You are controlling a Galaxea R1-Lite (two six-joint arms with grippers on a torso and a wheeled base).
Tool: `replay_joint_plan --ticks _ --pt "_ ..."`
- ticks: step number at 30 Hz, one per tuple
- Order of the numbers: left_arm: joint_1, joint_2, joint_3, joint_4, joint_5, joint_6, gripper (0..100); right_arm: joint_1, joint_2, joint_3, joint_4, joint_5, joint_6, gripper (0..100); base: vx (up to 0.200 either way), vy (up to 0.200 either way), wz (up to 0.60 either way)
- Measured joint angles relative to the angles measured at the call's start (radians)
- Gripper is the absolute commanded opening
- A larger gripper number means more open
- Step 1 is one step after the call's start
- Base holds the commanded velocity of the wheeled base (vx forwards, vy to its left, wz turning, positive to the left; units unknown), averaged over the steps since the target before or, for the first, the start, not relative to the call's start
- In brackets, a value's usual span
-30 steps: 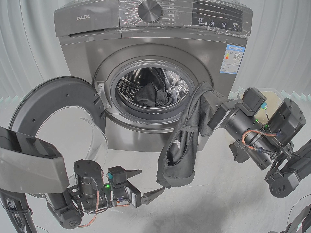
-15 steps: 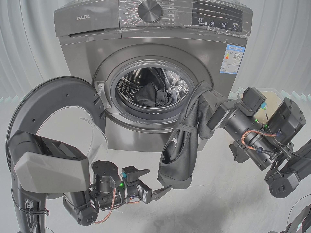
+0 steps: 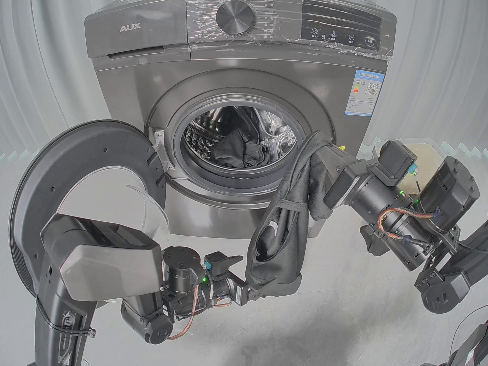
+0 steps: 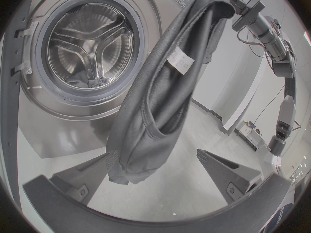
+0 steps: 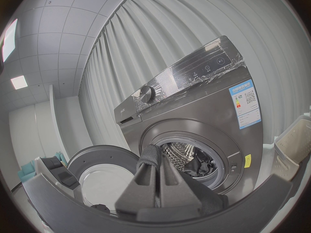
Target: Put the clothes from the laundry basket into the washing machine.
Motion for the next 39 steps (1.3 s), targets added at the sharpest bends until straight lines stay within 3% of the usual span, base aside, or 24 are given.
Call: replay_joint_plan --ticks 16,17,31,39 --pt "0.023 0.119 -0.163 0.000 -0.011 0.002 100 0.009 0.000 -0.001 -0.007 -0.001 0.000 0 0.000 0.000 0.00" --pt "0.023 0.126 -0.174 0.000 -0.010 0.005 0 0.009 0.000 -0.001 -0.007 -0.001 0.000 0 0.000 0.000 0.00" --pt "0.028 0.144 -0.243 -0.001 -0.004 0.014 0 0.009 0.004 0.006 -0.008 -0.001 0.001 0 0.000 0.000 0.00" --pt "0.053 0.006 -0.079 -0.001 -0.004 0.018 0 0.002 0.007 0.010 -0.005 -0.016 0.012 0 0.000 0.000 0.00"
